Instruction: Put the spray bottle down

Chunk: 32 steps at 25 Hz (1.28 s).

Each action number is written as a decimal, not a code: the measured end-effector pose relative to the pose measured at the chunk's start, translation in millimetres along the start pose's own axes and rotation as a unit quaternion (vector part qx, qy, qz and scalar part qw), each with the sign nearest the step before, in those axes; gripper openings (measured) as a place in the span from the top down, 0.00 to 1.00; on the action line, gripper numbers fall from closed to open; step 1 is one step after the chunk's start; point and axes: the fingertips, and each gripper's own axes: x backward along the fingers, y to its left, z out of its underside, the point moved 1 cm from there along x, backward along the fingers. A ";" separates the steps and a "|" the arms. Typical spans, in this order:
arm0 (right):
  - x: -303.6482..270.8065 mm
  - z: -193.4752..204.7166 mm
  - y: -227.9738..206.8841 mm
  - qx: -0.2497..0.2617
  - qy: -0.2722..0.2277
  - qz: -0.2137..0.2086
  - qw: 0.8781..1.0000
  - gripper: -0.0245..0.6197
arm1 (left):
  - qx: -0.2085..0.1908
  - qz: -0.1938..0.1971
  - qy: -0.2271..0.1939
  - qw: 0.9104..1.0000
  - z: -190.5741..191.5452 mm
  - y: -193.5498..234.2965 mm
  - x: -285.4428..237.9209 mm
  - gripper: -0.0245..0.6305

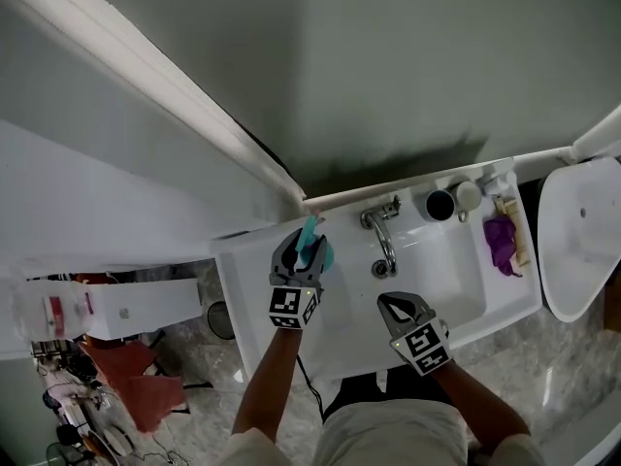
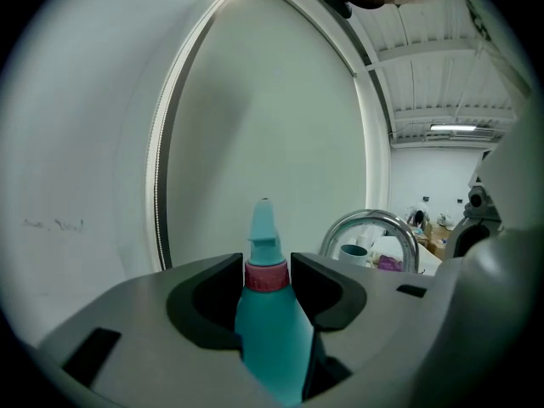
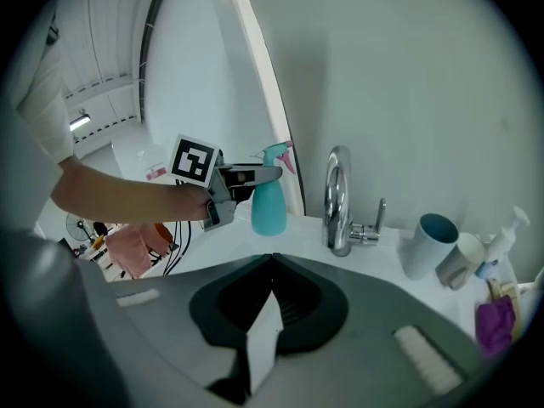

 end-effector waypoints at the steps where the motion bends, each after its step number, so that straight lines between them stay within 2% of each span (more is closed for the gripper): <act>1: -4.8 2.9 -0.6 0.001 0.004 -0.002 1.000 0.95 | 0.002 -0.001 -0.001 1.000 3.4 1.7 -5.2 0.69; 6: -23.4 15.5 2.3 0.001 0.018 -0.014 1.000 0.95 | 0.001 0.001 -0.005 1.000 19.0 6.2 -30.4 0.69; 16: -47.2 37.6 8.5 -0.003 0.031 -0.027 0.999 0.95 | -0.004 -0.007 -0.044 0.999 40.1 8.2 -62.4 0.69; 22: -55.9 43.4 12.5 -0.004 0.033 -0.032 0.999 0.95 | -0.019 -0.007 -0.063 0.998 47.2 5.6 -64.4 0.69; 32: -62.3 58.0 18.6 -0.010 0.042 -0.032 0.999 0.95 | -0.020 -0.009 -0.086 0.996 52.8 5.8 -58.1 0.69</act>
